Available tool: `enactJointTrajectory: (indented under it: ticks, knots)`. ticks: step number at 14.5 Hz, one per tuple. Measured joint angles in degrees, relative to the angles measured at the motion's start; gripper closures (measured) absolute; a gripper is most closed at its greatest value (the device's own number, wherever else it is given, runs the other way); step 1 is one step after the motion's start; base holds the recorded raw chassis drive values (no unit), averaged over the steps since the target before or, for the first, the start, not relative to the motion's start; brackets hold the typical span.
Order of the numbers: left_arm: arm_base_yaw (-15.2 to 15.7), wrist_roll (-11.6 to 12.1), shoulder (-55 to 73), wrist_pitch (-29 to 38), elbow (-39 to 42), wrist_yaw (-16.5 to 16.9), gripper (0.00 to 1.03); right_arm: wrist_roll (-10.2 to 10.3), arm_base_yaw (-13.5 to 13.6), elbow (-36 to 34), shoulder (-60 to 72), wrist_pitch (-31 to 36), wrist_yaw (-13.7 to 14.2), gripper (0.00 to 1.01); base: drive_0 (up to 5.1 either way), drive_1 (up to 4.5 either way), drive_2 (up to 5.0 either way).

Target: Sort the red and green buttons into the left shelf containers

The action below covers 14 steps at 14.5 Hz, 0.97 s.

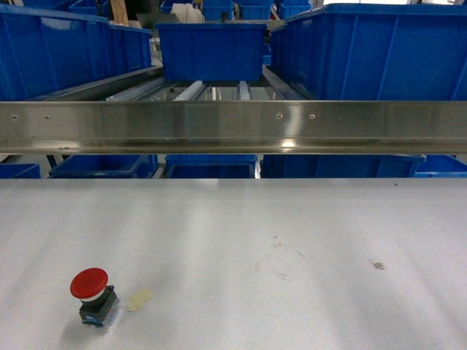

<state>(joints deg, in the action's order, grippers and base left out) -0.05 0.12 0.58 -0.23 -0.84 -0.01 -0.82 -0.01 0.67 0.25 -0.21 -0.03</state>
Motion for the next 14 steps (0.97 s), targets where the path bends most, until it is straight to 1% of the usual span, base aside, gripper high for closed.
enactJointTrajectory:
  ticks: [12,13,14]
  knots:
    - [0.0,0.0,0.0,0.1,0.0,0.0,0.05,0.0,0.0,0.0,0.1,0.3,0.0,0.03,0.0,0.0,0.0]
    - [2.1,-0.2,2.1,4.1,0.0,3.7,0.05,0.2,1.7,0.0,4.1,8.0,2.0,0.03,0.0,0.0,0.0]
    - [7.4,-0.5,9.0,10.7,-0.7,9.2,0.05,0.4,5.6,0.0,11.8,15.2,6.2,0.03,0.0,0.0,0.0]
